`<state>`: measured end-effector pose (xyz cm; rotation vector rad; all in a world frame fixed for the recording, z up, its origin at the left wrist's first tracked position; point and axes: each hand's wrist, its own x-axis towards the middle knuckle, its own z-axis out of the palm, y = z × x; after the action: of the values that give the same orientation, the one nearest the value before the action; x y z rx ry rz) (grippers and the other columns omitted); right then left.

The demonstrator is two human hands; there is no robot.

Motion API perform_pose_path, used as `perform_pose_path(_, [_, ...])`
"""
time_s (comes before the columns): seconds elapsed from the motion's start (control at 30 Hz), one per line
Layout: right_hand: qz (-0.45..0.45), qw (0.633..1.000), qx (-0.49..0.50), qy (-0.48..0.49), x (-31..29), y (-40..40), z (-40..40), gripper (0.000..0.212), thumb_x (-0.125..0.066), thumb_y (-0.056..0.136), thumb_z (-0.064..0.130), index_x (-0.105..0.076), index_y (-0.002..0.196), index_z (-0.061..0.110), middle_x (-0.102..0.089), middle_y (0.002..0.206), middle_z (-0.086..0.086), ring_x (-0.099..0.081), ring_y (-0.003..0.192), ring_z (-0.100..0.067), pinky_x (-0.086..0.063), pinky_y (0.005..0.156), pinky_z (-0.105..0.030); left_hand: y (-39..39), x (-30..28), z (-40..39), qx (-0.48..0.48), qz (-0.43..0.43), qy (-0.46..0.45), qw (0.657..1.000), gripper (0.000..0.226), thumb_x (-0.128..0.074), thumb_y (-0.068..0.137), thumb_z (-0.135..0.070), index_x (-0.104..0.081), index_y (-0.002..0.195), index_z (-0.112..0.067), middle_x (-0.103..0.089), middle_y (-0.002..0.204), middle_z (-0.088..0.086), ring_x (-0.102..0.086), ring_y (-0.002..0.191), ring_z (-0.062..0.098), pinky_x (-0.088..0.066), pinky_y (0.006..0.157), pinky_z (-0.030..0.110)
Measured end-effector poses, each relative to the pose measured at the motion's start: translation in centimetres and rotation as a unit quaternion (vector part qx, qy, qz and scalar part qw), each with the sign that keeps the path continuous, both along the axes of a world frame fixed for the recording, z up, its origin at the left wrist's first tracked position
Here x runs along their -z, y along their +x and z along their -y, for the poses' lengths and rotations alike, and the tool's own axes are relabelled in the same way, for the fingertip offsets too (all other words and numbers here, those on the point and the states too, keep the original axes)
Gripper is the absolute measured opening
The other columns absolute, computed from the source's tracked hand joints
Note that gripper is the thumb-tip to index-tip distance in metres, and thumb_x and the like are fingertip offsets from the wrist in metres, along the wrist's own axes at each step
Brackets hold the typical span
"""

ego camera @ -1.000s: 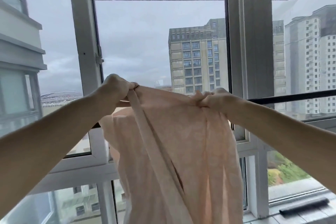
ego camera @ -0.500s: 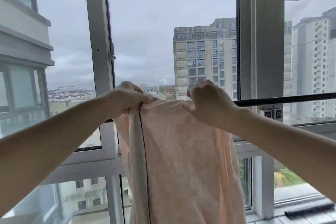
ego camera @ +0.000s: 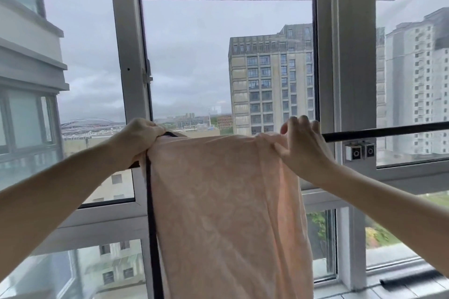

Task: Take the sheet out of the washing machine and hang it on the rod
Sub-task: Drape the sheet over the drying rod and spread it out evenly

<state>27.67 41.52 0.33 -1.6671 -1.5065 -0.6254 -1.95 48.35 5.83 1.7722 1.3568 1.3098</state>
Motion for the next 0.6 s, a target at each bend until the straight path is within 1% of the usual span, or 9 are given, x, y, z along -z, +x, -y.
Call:
perform_pose_path(0.1, [-0.155,0.983,0.044,-0.090,1.4,2.3,-0.2,0.062,-0.062,0.082,0.056,-0.041,0.112,0.006,-0.049,0.105,-0.011,-0.052,0.099,-0.029,-0.048,0.080,-0.041,-0.2,0.6,0.2,0.030,-0.071,-0.009,0.997,0.023,-0.070,0.086,-0.023,-0.067,0.075,-0.004,-0.064,0.055,-0.001,-0.058,0.043,0.008,-0.040,0.038,0.015])
perform_pose_path(0.17, [-0.290,0.932,-0.016,-0.218,1.9,2.8,-0.1,0.072,-0.063,0.079,0.061,-0.048,0.114,0.000,-0.055,0.102,-0.010,-0.056,0.090,-0.024,-0.048,0.073,-0.035,-0.1,0.9,0.0,0.032,-0.124,0.002,0.992,0.019,-0.069,0.086,-0.021,-0.070,0.073,-0.007,-0.067,0.056,-0.009,-0.062,0.050,0.002,-0.043,0.042,0.012])
perform_pose_path(0.27, [-0.468,0.828,-0.200,-0.236,1.8,2.5,0.2,0.031,-0.067,0.087,0.030,-0.061,0.105,0.006,-0.067,0.104,-0.008,-0.063,0.097,-0.023,-0.051,0.090,-0.041,0.4,0.8,-0.1,0.020,-0.137,0.022,0.990,0.022,-0.064,0.091,-0.025,-0.074,0.078,-0.011,-0.072,0.076,0.000,-0.064,0.065,0.013,-0.048,0.062,0.020])
perform_pose_path(0.33, [-0.482,0.827,-0.221,-0.186,1.1,2.1,0.0,0.013,-0.058,0.091,0.010,-0.063,0.101,0.003,-0.067,0.099,-0.009,-0.064,0.092,-0.022,-0.054,0.083,-0.039,0.8,0.6,-0.1,0.022,-0.063,0.004,0.998,0.024,-0.059,0.095,-0.022,-0.070,0.085,-0.003,-0.065,0.078,0.014,-0.059,0.063,0.022,-0.048,0.064,0.030])
perform_pose_path(0.37, [-0.491,0.829,-0.213,-0.162,0.6,1.8,0.0,0.017,-0.051,0.092,0.006,-0.063,0.103,0.000,-0.065,0.097,-0.011,-0.064,0.089,-0.024,-0.054,0.078,-0.039,1.0,0.4,0.0,0.046,0.000,-0.025,0.999,0.023,-0.056,0.096,-0.017,-0.066,0.084,0.000,-0.063,0.071,0.014,-0.059,0.057,0.020,-0.051,0.059,0.028])
perform_pose_path(0.43, [-0.512,0.823,-0.208,-0.131,-0.2,1.6,-0.1,0.026,-0.042,0.093,0.005,-0.064,0.105,-0.003,-0.066,0.099,-0.018,-0.065,0.090,-0.032,-0.054,0.082,-0.044,1.4,0.2,0.6,0.084,0.086,-0.067,0.991,0.022,-0.053,0.097,-0.010,-0.063,0.079,-0.001,-0.062,0.057,0.008,-0.058,0.045,0.014,-0.051,0.045,0.023])
perform_pose_path(0.47, [-0.515,0.819,-0.215,-0.131,-0.5,1.6,0.0,0.028,-0.042,0.096,0.011,-0.066,0.103,-0.001,-0.068,0.099,-0.019,-0.067,0.092,-0.033,-0.054,0.086,-0.046,1.3,0.2,0.8,0.094,0.085,-0.072,0.989,0.023,-0.054,0.097,-0.012,-0.065,0.079,-0.002,-0.063,0.060,0.009,-0.058,0.046,0.015,-0.050,0.044,0.022])
perform_pose_path(0.53, [-0.516,0.807,-0.238,-0.161,-1.3,1.5,1.2,0.037,-0.048,0.098,0.035,-0.069,0.099,0.004,-0.072,0.094,-0.016,-0.070,0.089,-0.031,-0.056,0.085,-0.044,1.1,0.2,1.2,0.084,0.014,-0.054,0.995,0.034,-0.063,0.092,-0.030,-0.068,0.083,0.002,-0.064,0.076,0.015,-0.058,0.058,0.020,-0.047,0.053,0.025])
perform_pose_path(0.6, [-0.457,0.831,-0.232,-0.218,-1.6,1.5,1.9,0.047,-0.060,0.088,0.049,-0.066,0.101,0.004,-0.072,0.093,-0.014,-0.070,0.084,-0.027,-0.058,0.078,-0.039,0.9,0.5,2.3,0.099,-0.150,-0.055,0.982,0.057,-0.072,0.076,-0.056,-0.067,0.079,0.001,-0.058,0.074,0.012,-0.054,0.064,0.020,-0.041,0.059,0.027])
